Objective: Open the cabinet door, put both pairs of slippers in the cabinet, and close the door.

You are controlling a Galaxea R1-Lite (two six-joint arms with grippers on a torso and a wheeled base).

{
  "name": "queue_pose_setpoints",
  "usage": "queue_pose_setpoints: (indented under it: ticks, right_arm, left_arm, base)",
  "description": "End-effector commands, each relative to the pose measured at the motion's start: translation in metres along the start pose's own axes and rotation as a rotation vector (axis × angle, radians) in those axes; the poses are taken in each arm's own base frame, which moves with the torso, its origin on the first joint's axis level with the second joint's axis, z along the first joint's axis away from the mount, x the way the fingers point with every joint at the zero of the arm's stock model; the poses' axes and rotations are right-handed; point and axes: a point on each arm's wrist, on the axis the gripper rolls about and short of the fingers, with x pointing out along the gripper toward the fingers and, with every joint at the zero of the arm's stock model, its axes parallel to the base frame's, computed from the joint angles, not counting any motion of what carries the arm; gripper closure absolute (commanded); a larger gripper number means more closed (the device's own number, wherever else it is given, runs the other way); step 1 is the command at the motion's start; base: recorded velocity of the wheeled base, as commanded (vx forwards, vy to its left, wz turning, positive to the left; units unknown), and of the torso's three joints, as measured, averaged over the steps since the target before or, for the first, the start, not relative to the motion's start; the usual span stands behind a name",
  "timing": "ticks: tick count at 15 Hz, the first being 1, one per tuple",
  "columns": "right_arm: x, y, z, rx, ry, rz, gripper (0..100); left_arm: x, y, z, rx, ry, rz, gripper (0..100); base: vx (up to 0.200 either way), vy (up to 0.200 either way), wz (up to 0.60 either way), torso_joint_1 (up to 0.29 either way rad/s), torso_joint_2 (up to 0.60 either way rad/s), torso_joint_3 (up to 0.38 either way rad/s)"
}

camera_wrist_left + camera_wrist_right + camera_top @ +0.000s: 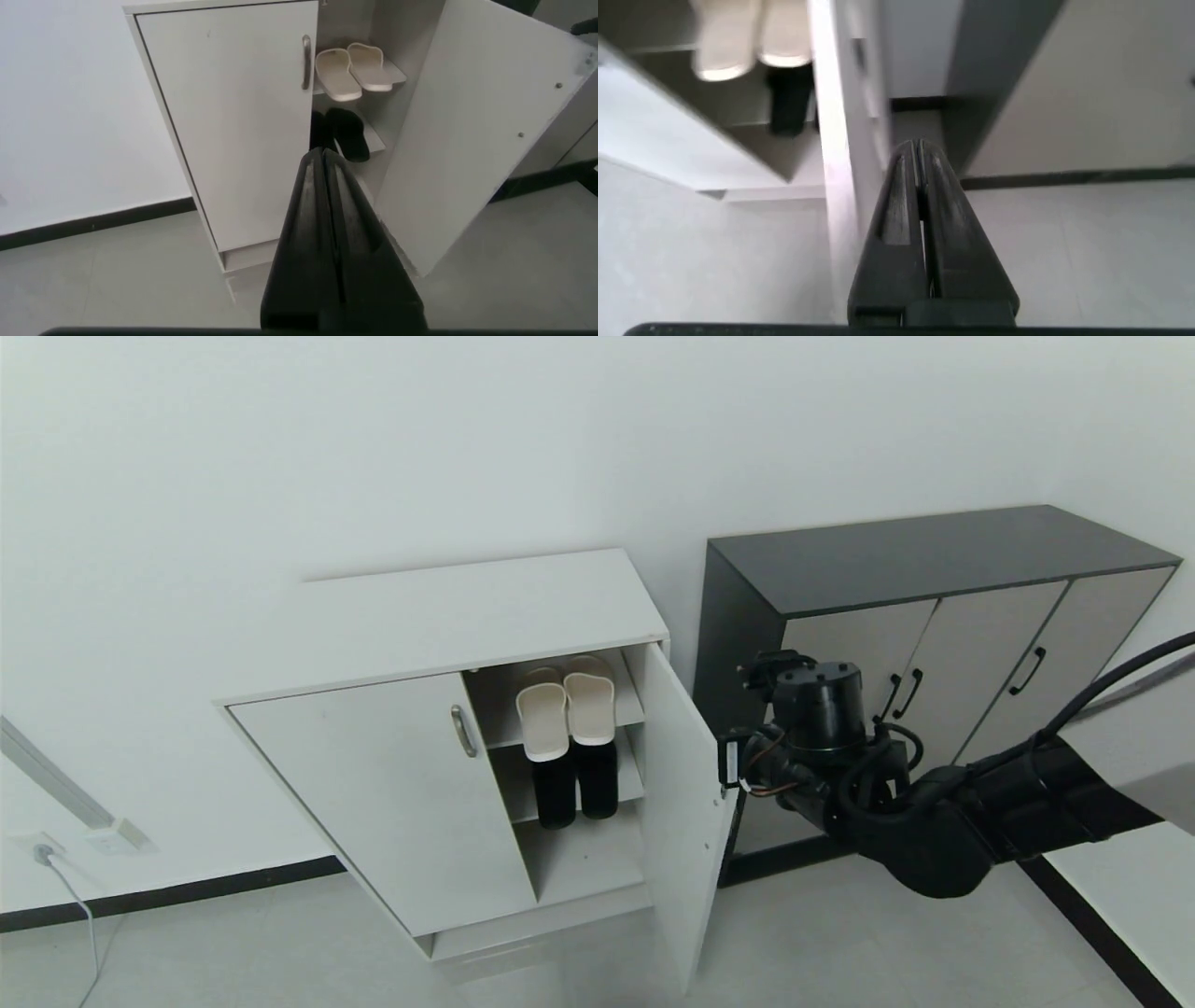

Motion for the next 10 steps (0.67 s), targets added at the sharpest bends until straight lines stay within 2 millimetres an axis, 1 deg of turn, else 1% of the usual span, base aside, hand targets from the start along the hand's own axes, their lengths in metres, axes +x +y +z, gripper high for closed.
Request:
queue_pose_setpoints:
  ticks: [1, 2, 4, 8, 10]
  right_arm:
    - [-0.015, 0.007, -0.001, -0.007, -0.008, 0.04, 100]
    - [-0.017, 0.009, -0.001, -0.008, -0.013, 0.048, 100]
    - [-0.025, 0.017, -0.009, -0.041, -0.016, 0.082, 100]
    - [-0.028, 0.017, -0.014, -0.065, -0.024, 0.089, 100]
    - [-0.028, 0.017, -0.014, -0.061, -0.032, 0.09, 100]
  left_arm:
    - [0.0, 0.0, 0.0, 0.0, 0.001, 0.0, 100]
    - [0.0, 0.0, 0.0, 0.0, 0.001, 0.0, 100]
    - [0.0, 0.0, 0.0, 0.0, 0.001, 0.0, 100]
    - [0.0, 0.0, 0.0, -0.002, 0.001, -0.001, 100]
    - [0.0, 0.0, 0.0, -0.002, 0.001, 0.0, 100]
  base:
    - [0.0, 0.0, 0.0, 0.0, 0.0, 0.0]
    - [0.0, 0.0, 0.0, 0.0, 0.0, 0.0]
    - [0.0, 0.0, 0.0, 0.0, 0.0, 0.0]
    - [0.0, 0.0, 0.0, 0.0, 0.0, 0.0]
    - [0.0, 0.0, 0.0, 0.0, 0.0, 0.0]
